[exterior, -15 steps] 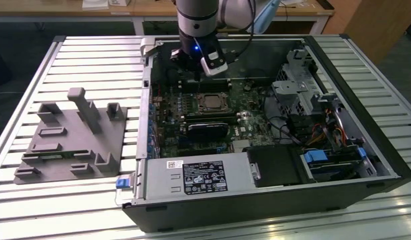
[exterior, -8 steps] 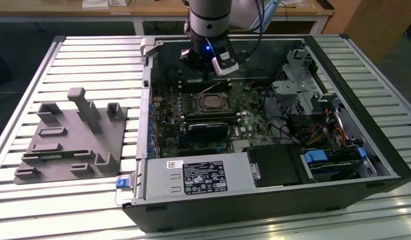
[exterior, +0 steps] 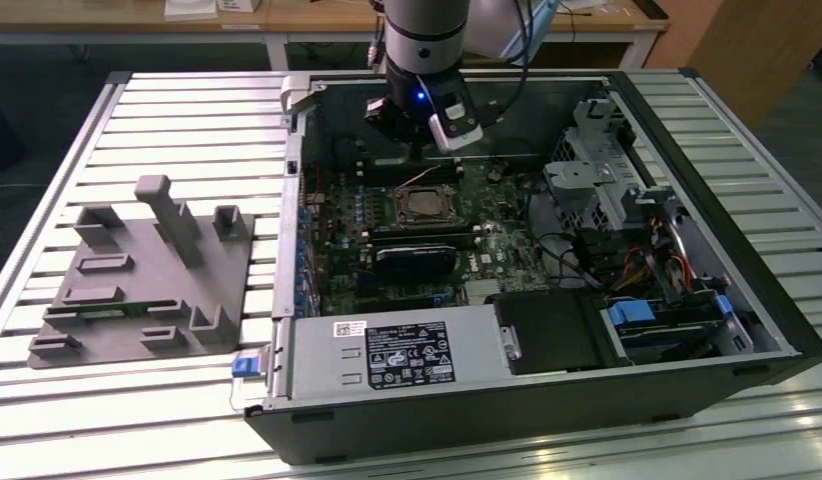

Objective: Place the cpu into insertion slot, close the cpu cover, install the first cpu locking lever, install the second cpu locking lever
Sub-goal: 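Install the first cpu locking lever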

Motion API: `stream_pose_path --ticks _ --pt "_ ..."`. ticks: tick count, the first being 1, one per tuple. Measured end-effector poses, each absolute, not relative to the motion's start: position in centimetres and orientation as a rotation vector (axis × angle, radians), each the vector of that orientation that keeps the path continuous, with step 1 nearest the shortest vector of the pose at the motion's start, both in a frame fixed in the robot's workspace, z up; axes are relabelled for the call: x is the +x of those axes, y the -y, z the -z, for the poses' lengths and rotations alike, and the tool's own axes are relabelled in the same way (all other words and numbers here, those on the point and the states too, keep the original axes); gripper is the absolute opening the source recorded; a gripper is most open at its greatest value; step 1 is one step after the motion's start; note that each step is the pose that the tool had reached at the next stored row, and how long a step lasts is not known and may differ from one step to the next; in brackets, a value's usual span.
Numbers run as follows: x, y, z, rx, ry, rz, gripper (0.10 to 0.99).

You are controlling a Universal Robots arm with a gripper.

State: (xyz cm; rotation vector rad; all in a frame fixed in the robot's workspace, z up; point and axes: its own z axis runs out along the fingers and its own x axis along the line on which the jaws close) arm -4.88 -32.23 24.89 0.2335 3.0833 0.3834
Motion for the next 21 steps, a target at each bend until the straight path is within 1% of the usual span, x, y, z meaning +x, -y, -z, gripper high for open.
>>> stream_pose_path --ticks 8,21 --pt "-5.0 32.2 -24.6 0.221 -3.038 -0.379 0.106" --pt "-5.0 32.2 -23.1 0.209 -2.990 -0.379 0.106"
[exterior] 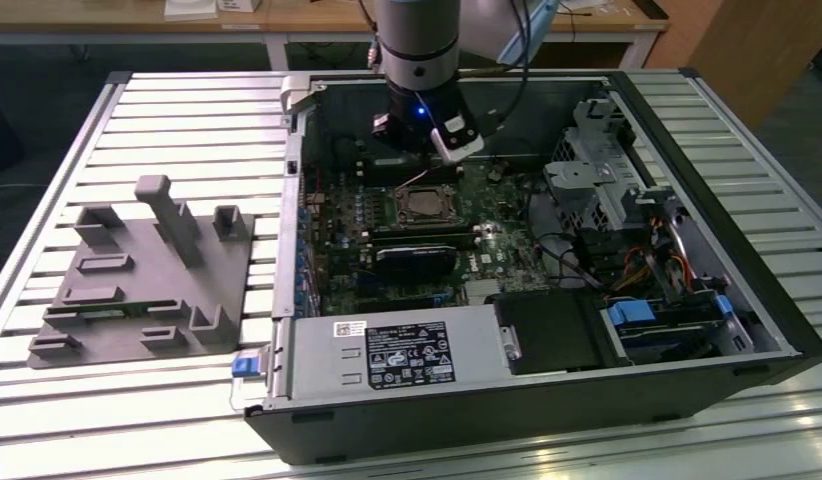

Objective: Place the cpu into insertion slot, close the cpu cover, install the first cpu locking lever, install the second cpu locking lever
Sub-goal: 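Install the first cpu locking lever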

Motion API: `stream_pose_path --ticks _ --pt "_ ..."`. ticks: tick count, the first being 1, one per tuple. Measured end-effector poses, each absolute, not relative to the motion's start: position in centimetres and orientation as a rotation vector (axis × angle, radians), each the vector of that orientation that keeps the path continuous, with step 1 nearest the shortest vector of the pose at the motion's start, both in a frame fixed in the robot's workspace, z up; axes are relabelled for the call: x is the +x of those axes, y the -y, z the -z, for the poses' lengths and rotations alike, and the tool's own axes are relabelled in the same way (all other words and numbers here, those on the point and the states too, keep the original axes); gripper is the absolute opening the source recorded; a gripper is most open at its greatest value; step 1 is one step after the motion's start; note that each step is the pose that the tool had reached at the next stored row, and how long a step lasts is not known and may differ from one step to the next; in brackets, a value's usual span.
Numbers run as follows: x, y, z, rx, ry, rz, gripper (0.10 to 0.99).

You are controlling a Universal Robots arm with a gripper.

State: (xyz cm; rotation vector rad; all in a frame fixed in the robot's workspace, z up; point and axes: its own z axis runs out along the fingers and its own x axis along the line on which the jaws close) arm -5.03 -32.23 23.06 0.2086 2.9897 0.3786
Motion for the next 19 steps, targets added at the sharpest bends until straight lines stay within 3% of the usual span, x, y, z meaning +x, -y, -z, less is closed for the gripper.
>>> stream_pose_path --ticks 19 --pt "-5.2 32.2 -21.3 0.264 -2.920 -0.362 0.106"
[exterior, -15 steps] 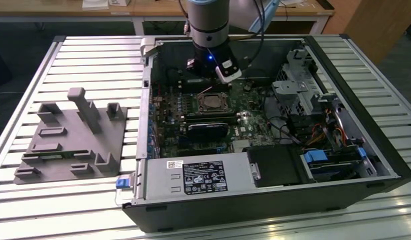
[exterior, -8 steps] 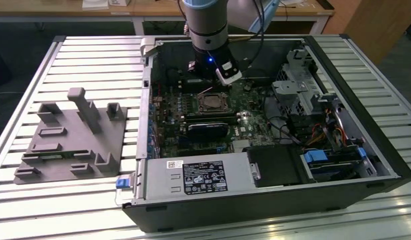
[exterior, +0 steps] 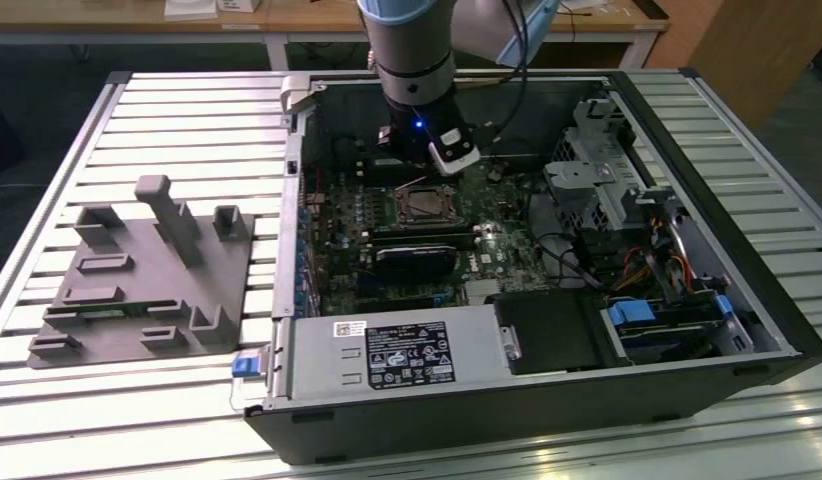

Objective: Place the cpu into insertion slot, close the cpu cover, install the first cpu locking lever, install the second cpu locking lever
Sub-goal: 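Install the first cpu locking lever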

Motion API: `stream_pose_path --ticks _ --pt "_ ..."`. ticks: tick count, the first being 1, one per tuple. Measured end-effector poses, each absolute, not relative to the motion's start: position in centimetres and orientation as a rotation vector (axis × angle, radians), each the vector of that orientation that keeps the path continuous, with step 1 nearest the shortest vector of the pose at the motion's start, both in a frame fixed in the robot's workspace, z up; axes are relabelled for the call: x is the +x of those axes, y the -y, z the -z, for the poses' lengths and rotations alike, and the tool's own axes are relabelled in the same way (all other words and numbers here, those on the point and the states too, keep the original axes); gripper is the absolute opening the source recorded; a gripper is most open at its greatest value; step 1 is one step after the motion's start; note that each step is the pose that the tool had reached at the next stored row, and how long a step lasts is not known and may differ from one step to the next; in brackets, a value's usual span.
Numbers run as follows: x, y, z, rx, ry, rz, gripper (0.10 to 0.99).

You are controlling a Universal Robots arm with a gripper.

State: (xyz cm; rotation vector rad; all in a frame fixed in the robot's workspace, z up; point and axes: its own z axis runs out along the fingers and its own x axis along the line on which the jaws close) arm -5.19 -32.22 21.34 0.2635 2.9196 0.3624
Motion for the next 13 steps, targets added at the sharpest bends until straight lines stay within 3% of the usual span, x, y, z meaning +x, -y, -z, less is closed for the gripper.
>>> stream_pose_path --ticks 13 --pt "-6.06 31.75 -20.77 0.395 -2.895 -0.348 0.106"
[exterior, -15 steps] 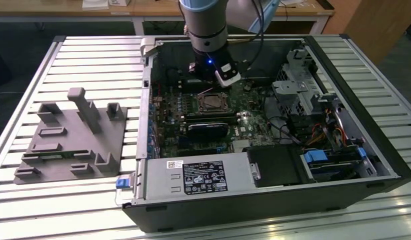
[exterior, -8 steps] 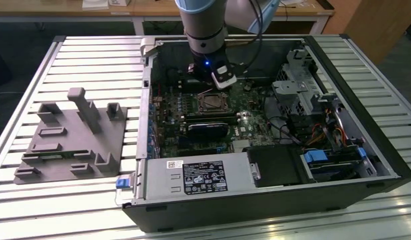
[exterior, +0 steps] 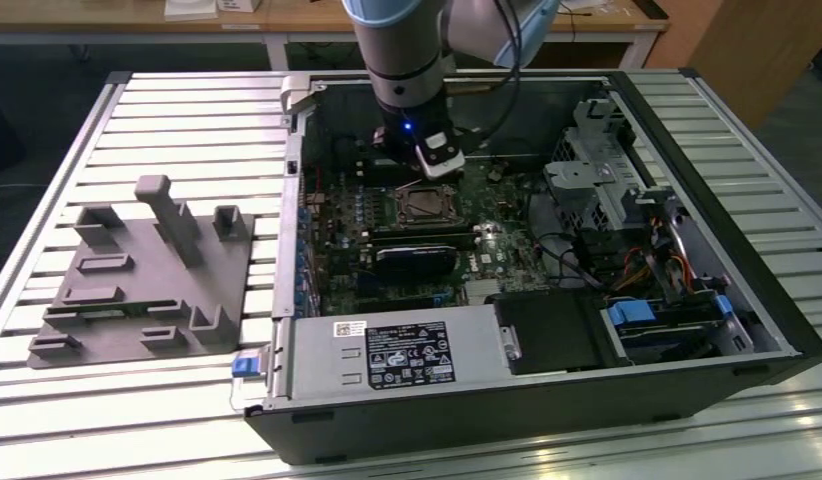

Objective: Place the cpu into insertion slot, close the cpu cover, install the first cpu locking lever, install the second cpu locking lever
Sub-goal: 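Install the first cpu locking lever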

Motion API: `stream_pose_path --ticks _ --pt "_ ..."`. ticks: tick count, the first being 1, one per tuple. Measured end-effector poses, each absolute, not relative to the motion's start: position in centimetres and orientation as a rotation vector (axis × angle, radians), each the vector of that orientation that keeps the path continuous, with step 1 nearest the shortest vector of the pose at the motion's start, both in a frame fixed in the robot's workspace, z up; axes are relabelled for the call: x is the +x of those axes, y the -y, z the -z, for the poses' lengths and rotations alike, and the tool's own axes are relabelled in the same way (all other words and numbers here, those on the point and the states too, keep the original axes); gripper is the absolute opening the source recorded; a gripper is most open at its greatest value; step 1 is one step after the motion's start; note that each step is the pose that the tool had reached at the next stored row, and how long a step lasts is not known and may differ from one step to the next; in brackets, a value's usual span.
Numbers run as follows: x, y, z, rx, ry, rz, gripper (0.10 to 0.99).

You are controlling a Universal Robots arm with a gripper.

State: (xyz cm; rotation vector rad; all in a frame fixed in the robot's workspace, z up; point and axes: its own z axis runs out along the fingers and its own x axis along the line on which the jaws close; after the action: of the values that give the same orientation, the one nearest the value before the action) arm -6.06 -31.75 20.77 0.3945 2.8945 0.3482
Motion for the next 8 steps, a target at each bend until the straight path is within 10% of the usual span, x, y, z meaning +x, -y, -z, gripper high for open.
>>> stream_pose_path --ticks 8 --pt "-6.12 30.88 -20.63 0.424 -2.888 -0.345 0.106"
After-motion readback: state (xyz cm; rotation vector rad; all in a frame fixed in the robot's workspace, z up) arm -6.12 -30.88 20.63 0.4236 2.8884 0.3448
